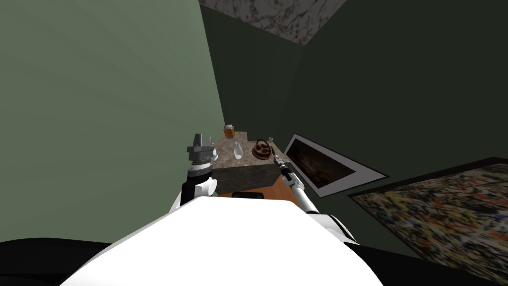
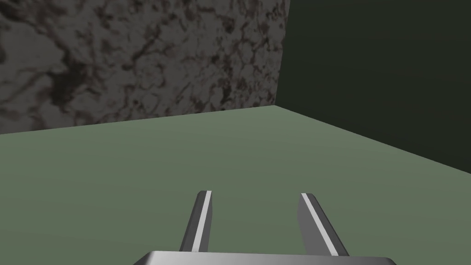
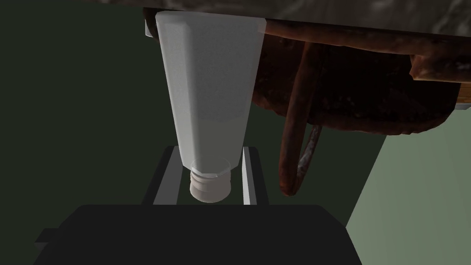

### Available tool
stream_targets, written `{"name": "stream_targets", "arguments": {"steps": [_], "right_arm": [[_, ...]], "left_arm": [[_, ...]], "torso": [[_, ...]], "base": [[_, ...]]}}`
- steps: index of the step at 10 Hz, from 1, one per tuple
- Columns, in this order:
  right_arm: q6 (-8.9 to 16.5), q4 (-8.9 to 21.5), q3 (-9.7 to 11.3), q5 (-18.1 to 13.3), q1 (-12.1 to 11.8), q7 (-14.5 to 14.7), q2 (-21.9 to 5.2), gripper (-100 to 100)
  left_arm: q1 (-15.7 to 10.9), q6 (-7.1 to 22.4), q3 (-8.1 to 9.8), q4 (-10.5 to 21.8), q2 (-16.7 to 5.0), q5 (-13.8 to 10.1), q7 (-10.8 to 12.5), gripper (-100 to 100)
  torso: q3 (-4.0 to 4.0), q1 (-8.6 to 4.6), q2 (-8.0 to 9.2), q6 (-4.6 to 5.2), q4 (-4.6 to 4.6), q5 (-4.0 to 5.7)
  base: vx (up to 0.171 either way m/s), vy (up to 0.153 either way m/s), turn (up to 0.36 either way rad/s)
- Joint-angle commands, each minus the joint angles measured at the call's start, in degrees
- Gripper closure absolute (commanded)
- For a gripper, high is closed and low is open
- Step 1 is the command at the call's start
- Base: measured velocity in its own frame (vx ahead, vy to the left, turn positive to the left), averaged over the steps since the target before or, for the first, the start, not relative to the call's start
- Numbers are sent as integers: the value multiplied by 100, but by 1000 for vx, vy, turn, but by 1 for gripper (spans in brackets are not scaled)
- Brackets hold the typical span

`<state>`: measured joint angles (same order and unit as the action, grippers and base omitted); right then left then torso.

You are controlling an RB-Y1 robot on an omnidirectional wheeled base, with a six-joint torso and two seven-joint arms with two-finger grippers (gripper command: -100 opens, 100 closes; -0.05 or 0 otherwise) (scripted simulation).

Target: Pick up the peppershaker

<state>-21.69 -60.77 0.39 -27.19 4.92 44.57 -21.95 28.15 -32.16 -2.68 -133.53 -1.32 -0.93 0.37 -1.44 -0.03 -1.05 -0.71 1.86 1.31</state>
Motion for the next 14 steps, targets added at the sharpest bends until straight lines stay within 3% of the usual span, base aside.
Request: {"name": "stream_targets", "arguments": {"steps": [1, 2, 4, 5, 6, 7, 8, 9, 10, 11, 12, 13, 14], "right_arm": [[-28, -235, -26, -39, -195, 26, 72, 100], [132, -425, -120, -301, -395, -70, 270, 100], [132, -703, -120, -301, -643, -70, 270, 100], [132, -816, -120, -301, -643, -70, 270, 100], [291, -1025, -213, -564, -880, -166, 468, 100], [291, -1268, -213, -564, -1080, -166, 468, 100], [291, -1397, -213, -564, -1091, -166, 468, 100], [451, -1583, -307, -826, -1329, -262, 665, 100], [451, -1782, -307, -826, -1507, -262, 665, 100], [451, -1978, -307, -826, -1539, -262, 665, 100], [611, -2203, -401, -1088, -1798, -358, 863, 100], [611, -2376, -401, -1088, -1975, -358, 863, 100], [611, -2560, -401, -1088, -1987, -358, 863, 100]], "left_arm": [[0, 0, 0, 0, 0, 0, 0, 0], [0, 0, 0, 0, 0, 0, 0, 0], [0, 0, 0, 0, 0, 0, 0, 0], [0, 0, 0, 0, 0, 0, 0, 0], [0, 0, 0, 0, 0, 0, 0, 0], [0, 0, 0, 0, 0, 0, 0, 0], [0, 0, 0, 0, 0, 0, 0, 0], [0, 0, 0, 0, 0, 0, 0, 0], [0, 0, 0, 0, 0, 0, 0, 0], [0, 0, 0, 0, 0, 0, 0, 0], [0, 0, 0, 0, 0, 0, 0, 0], [0, 0, 0, 0, 0, 0, 0, 0], [0, 0, 0, 0, 0, 0, 0, 0]], "torso": [[0, 0, 0, 0, 0, 0], [0, 7, 4, 2, 3, 1], [-22, 3, -8, -4, 38, 26], [-24, 5, -2, 3, 46, 30], [-21, 10, 2, 3, 45, 29], [-26, -2, -6, 2, 47, 33], [-29, -7, -8, 7, 52, 36], [-28, -3, -5, 8, 51, 35], [-31, -8, -8, 6, 54, 38], [-33, -15, -10, 13, 58, 39], [-31, -8, -6, 11, 55, 37], [-35, -12, -12, 11, 58, 39], [-35, -14, -12, 14, 58, 38]], "base": [[15, -23, 7], [44, -45, 86], [29, -40, 35], [-1, -4, -20], [36, -43, 87], [43, -52, 74], [16, -26, 0], [36, -47, 101], [38, -56, 58], [13, -31, -21], [41, -47, 100], [38, -49, 68], [14, -30, -21]]}}
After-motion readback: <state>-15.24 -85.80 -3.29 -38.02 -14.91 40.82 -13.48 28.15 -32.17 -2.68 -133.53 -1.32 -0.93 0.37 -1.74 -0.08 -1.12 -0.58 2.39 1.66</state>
